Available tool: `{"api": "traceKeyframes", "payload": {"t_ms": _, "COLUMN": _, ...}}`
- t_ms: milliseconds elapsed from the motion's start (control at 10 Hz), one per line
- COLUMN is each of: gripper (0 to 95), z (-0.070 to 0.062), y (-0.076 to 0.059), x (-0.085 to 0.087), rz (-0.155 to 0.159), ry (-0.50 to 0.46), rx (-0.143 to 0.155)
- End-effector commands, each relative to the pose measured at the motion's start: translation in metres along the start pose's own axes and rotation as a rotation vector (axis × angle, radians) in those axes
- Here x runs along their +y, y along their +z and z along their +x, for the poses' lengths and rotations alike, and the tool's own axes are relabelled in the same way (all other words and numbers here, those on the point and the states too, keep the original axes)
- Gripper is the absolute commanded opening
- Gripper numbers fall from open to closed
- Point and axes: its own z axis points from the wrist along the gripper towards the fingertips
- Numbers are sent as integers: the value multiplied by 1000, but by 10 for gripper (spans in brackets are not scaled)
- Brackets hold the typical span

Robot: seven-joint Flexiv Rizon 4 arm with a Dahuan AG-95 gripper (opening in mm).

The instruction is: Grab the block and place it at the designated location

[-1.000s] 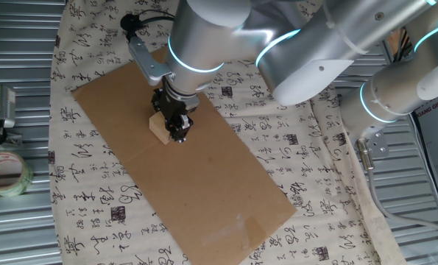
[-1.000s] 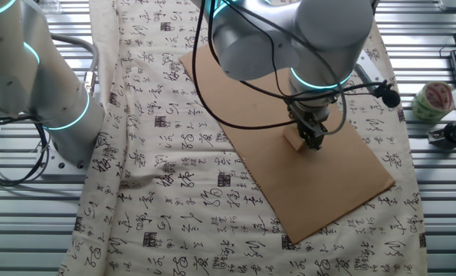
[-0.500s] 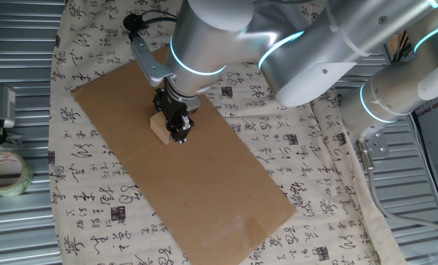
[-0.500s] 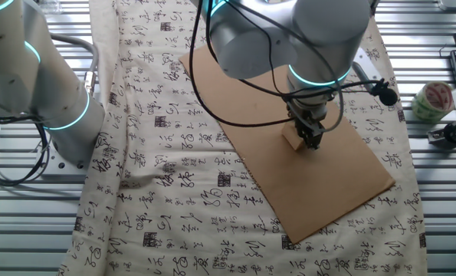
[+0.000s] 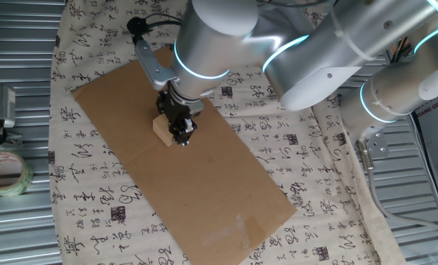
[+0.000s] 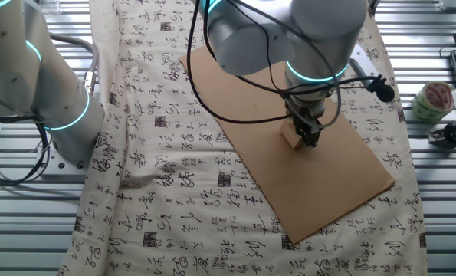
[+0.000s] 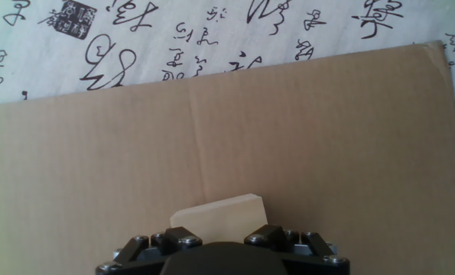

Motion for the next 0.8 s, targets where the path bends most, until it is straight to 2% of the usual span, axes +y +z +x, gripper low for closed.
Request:
{"api": "traceKeyframes", "payload": {"t_ms": 100, "gripper": 0, "z": 1, "y": 2, "x": 3, "rz": 11, "ry": 7, "rx": -5}}
{"api": "traceKeyframes", "payload": {"t_ms": 800, "gripper": 0, "z": 0, "y": 1, "x": 4, "rz": 9, "ry": 7, "rx": -6}}
